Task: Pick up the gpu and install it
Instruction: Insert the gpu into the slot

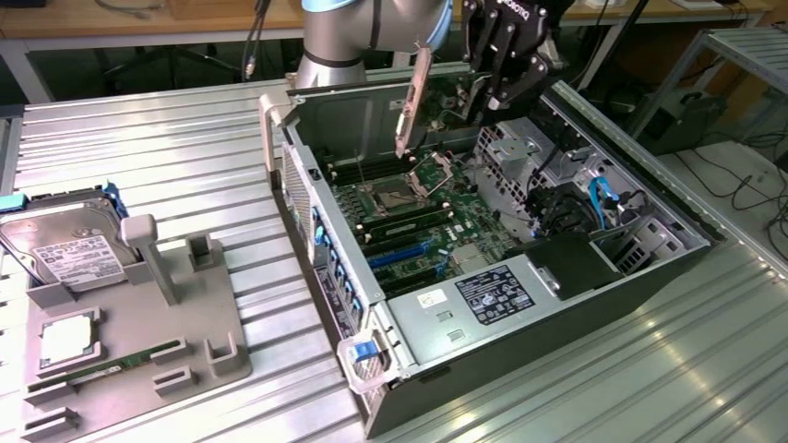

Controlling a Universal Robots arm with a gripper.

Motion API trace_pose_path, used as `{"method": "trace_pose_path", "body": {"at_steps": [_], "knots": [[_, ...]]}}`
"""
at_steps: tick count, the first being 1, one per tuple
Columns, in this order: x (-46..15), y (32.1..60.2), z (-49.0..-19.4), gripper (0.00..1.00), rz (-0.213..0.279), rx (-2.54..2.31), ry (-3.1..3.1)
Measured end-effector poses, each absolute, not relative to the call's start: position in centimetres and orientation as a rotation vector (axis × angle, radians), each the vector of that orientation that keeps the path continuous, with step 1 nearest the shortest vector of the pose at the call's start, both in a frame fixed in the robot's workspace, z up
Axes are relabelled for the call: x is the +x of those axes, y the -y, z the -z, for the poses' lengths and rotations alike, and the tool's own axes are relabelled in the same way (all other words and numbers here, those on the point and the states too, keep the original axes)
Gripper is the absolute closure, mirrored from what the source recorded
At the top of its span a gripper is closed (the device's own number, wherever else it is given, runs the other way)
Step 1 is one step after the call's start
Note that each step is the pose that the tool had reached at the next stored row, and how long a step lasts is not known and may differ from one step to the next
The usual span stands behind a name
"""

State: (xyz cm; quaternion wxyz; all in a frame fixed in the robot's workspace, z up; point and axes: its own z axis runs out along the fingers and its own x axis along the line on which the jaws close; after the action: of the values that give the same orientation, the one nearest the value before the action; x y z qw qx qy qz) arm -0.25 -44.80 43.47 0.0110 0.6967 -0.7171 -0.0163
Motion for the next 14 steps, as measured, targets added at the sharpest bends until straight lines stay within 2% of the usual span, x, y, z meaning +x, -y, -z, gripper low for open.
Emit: {"method": "trace_pose_path", "body": {"at_steps": [5, 14], "knots": [[-0.3, 44.8, -43.1, 0.71, 0.041, 2.342, 2.049], [-0.4, 44.9, -39.9, 0.71, 0.041, 2.329, 2.064]]}}
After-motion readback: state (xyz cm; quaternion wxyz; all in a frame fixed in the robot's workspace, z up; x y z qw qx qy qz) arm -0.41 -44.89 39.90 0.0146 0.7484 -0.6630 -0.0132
